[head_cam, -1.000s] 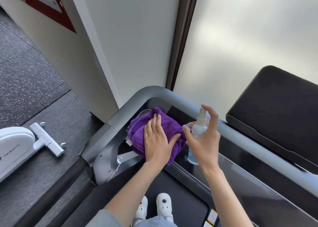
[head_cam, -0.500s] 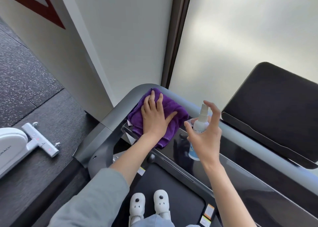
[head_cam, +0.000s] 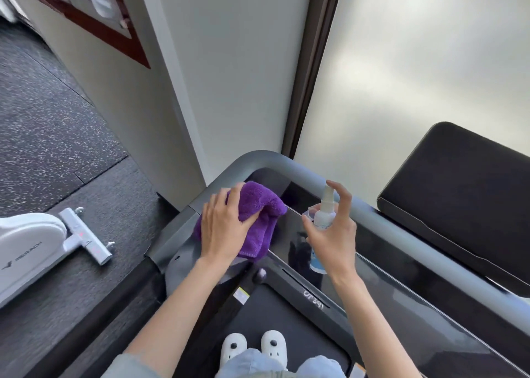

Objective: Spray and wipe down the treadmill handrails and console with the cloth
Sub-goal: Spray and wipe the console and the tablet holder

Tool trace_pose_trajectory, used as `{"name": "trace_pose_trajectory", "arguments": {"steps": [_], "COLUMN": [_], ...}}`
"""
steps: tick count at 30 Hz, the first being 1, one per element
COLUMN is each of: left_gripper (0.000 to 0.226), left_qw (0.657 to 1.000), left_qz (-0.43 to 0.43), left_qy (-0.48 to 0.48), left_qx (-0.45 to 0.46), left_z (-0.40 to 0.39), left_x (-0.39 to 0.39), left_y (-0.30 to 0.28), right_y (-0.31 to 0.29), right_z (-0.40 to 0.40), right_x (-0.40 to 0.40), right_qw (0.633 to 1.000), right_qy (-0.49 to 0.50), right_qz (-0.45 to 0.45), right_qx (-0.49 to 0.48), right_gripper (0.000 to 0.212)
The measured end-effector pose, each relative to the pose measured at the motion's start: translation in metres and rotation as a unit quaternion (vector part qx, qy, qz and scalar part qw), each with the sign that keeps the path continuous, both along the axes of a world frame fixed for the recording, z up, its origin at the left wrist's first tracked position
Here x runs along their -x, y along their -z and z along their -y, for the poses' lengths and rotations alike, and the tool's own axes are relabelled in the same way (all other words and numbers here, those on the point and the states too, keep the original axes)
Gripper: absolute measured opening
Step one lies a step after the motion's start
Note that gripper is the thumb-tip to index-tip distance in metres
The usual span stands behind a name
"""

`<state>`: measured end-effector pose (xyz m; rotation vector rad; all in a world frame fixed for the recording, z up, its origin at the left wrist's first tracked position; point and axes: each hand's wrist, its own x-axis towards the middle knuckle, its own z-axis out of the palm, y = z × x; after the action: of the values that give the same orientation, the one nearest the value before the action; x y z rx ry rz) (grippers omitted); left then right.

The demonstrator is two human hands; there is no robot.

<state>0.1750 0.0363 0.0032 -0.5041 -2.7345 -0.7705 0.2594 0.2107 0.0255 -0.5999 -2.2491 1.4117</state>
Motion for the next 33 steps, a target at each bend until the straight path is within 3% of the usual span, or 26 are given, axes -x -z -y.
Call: {"name": "trace_pose_trajectory", "arguments": {"steps": [5,11,18,28,33], "left_gripper": [0.057,0.062,0.049,0.052,0.060], "left_qw": [0.984,0.972,0.969,0.963,0.960], "left_qz": [0.065,0.084,0.080,0.103,0.112], "left_qy": [-0.074,-0.100,-0.117,-0.092,-0.065], "left_qx": [-0.148,-0.197,-0.203,-0.232,-0.246], "left_z": [0.059,0.089,0.091,0.092,0.091], "left_x": [-0.002,-0.006,-0.011,-0.010,-0.010], "left_y": [-0.027,-0.038,-0.036,-0.032,-0.032], "right_y": [0.007,0.019,0.027,0.013,0.006], "right_z": [0.026,0.058,0.064,0.057,0.038], "right_x": [0.050,0.097,0.114,0.091,0.038], "right_qw": [0.996,0.981,0.971,0.989,1.000], "right_qy": [-0.065,-0.115,-0.103,-0.070,-0.014], "right_qz": [0.054,0.101,0.151,0.078,0.012], "right_qx": [-0.040,-0.115,-0.154,-0.106,-0.014], "right_gripper": [0.068,0.067,0.066,0.066,0.068]}}
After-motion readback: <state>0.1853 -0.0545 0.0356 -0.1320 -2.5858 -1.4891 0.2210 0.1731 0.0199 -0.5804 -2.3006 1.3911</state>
